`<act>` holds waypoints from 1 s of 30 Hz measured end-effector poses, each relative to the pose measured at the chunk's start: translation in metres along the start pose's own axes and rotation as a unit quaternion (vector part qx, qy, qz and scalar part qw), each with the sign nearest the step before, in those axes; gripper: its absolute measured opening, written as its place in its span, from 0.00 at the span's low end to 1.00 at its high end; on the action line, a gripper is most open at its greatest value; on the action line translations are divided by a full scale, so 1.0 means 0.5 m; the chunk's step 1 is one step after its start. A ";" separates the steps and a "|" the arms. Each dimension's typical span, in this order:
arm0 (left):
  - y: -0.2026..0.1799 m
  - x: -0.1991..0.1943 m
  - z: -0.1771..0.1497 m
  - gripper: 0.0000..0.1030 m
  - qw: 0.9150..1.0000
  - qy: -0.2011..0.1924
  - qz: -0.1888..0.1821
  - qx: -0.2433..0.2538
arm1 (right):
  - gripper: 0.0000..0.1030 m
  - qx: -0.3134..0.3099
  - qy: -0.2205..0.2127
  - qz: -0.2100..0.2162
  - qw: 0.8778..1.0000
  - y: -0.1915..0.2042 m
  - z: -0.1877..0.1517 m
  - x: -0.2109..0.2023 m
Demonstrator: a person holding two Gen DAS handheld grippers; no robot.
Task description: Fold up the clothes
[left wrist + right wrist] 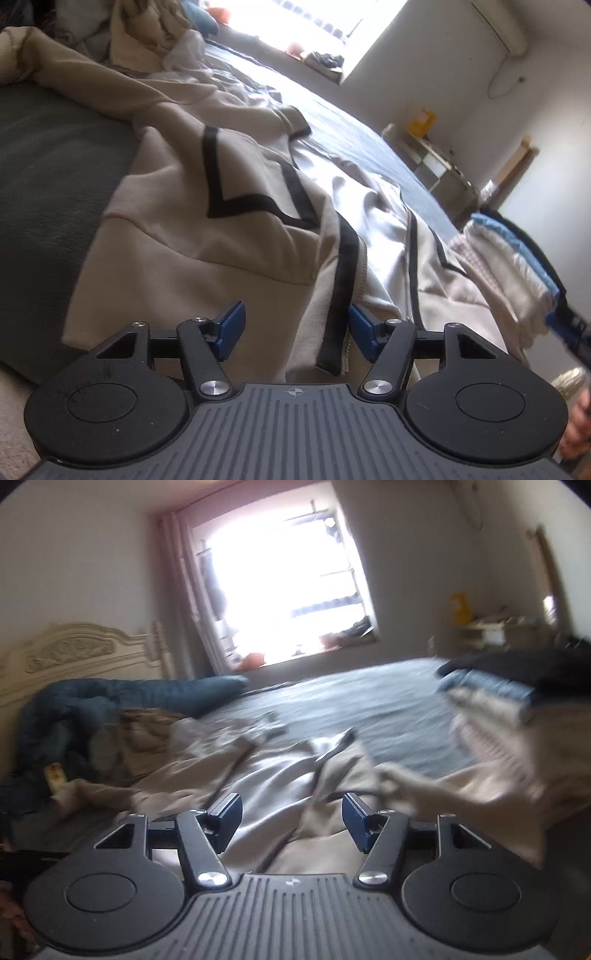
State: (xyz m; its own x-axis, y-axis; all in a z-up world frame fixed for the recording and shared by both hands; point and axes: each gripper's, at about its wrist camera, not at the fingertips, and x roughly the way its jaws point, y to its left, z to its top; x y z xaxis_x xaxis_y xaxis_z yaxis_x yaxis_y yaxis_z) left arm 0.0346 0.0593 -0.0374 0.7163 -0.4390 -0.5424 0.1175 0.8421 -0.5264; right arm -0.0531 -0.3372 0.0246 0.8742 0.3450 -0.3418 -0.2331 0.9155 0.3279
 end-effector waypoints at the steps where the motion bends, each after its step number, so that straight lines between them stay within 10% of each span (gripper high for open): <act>1: 0.011 -0.006 0.003 0.59 1.000 -0.003 0.001 -0.008 | 0.60 0.008 0.025 0.031 0.999 0.016 -0.015 0.024; 10: 0.113 -0.086 0.007 0.60 0.998 -0.038 0.023 -0.044 | 0.58 0.011 0.179 0.120 0.976 0.160 -0.133 0.183; 19: 0.189 -0.078 0.010 0.68 0.996 -0.028 0.083 -0.025 | 0.59 0.064 0.185 0.143 0.970 0.177 -0.110 0.224; 23: 0.199 -0.049 0.010 0.66 0.995 -0.024 0.094 -0.014 | 0.55 0.040 0.192 0.086 0.977 0.187 -0.108 0.248; 30: 0.204 -0.034 0.015 0.19 0.998 -0.017 0.051 -0.031 | 0.14 -0.030 0.179 0.061 0.981 0.230 -0.089 0.264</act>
State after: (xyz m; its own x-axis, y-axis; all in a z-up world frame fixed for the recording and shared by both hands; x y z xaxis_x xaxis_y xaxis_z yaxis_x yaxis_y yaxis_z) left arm 0.0396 0.1547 -0.0770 0.7458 -0.3393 -0.5733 0.0008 0.8610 -0.5086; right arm 0.0166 -0.1770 -0.0221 0.6347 0.4932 -0.5949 -0.3608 0.8699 0.3363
